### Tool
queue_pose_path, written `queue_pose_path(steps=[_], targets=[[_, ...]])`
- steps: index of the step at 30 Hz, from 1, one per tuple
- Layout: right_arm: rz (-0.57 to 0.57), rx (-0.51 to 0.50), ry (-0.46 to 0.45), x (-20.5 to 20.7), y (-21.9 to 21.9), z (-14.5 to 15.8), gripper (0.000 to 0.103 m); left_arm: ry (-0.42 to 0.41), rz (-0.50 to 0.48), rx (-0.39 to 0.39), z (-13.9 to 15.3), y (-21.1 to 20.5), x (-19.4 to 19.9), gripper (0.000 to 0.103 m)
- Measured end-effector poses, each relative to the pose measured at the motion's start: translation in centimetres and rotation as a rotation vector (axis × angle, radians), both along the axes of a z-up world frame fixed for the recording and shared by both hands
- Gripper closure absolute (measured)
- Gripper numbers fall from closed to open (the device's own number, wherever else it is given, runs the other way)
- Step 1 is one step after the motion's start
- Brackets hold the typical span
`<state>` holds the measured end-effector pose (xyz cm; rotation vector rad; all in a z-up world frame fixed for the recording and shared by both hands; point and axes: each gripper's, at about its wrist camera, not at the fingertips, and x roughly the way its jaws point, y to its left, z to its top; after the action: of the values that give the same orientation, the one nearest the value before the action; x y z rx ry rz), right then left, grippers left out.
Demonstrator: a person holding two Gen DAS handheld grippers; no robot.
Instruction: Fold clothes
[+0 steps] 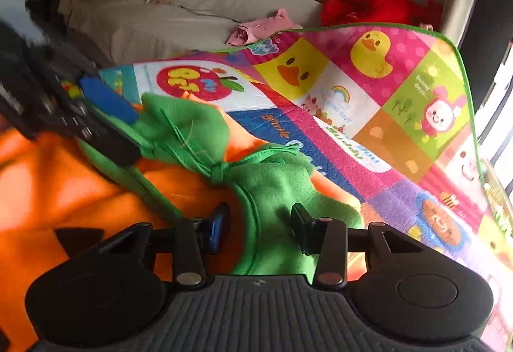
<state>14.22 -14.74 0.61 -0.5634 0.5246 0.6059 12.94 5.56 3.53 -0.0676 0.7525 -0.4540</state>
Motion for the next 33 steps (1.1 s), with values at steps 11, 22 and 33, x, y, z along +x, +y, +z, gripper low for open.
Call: queue_pose_path(steps=[11, 22, 33], targets=[[-0.234, 0.113, 0.033, 15.7, 1.8, 4.8, 0.048, 0.002, -0.028, -0.081, -0.7, -1.7, 2.6, 0.026], [-0.072, 0.119, -0.025, 11.2, -0.4, 7.3, 0.029, 0.095, 0.174, -0.118, -3.5, 0.5, 13.6, 0.029], [-0.026, 0.04, 0.065, 12.6, -1.4, 4.4, 0.017, 0.08, 0.028, -0.163, -1.7, 0.2, 10.0, 0.026]])
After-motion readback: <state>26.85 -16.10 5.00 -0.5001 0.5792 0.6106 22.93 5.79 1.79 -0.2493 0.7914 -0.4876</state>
